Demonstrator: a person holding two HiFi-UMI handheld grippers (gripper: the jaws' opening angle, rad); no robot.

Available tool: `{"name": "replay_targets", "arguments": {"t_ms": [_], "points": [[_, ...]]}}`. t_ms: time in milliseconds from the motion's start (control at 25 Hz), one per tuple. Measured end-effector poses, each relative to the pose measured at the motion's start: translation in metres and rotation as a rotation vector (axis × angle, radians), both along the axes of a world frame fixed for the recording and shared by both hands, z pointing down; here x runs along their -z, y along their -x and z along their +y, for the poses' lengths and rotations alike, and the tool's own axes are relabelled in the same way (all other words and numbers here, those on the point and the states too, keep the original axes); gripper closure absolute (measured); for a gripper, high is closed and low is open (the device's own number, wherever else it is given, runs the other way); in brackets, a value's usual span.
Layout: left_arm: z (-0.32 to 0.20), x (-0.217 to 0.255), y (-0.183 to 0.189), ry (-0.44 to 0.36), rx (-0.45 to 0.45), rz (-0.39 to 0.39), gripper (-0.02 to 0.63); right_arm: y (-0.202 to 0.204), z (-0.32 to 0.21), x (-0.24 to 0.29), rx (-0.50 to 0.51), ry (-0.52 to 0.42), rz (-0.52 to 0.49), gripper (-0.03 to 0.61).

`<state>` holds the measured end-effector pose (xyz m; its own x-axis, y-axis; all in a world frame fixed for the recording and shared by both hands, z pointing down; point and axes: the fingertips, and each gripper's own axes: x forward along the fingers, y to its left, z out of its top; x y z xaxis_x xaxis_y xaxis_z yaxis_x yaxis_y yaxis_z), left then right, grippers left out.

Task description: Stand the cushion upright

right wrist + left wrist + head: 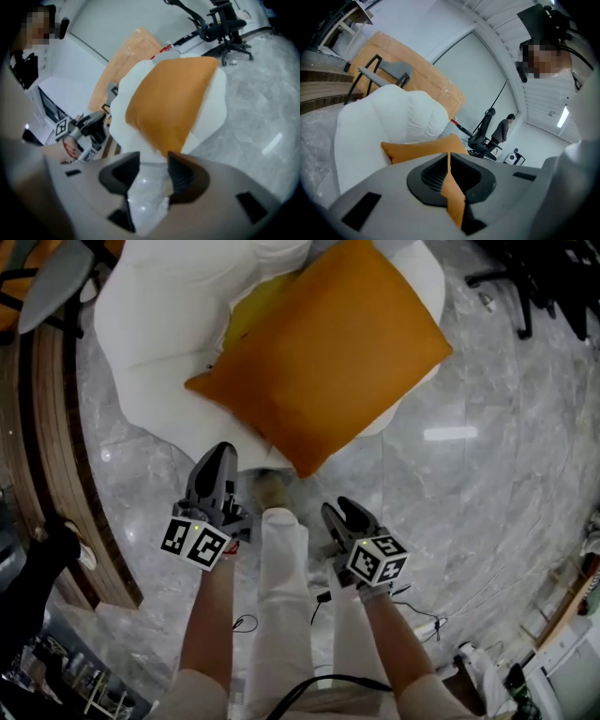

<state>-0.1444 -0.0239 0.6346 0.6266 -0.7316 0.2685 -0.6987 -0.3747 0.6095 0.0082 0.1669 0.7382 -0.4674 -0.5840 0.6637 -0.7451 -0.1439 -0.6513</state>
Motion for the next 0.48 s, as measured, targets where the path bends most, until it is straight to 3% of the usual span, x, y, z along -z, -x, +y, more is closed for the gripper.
{"name": "replay_targets", "arguments": {"t_ms": [160, 280, 480], "points": [[-0.018, -0.023, 0.016, 0.006, 0.026, -0.012, 0.586, 0.010, -0.010, -0.036, -0.005, 0.026, 0.005, 0.356], [-0.025, -0.037, 0.020, 0.001, 0.009, -0.043, 0.586, 0.018, -0.017, -0.061, -0.020, 0.043, 0.005, 0.336], [-0.026, -0.053, 0.023, 0.020, 0.019, -0.030, 0.586, 0.030, -0.030, -0.097, -0.023, 0.077, 0.012, 0.308]]}}
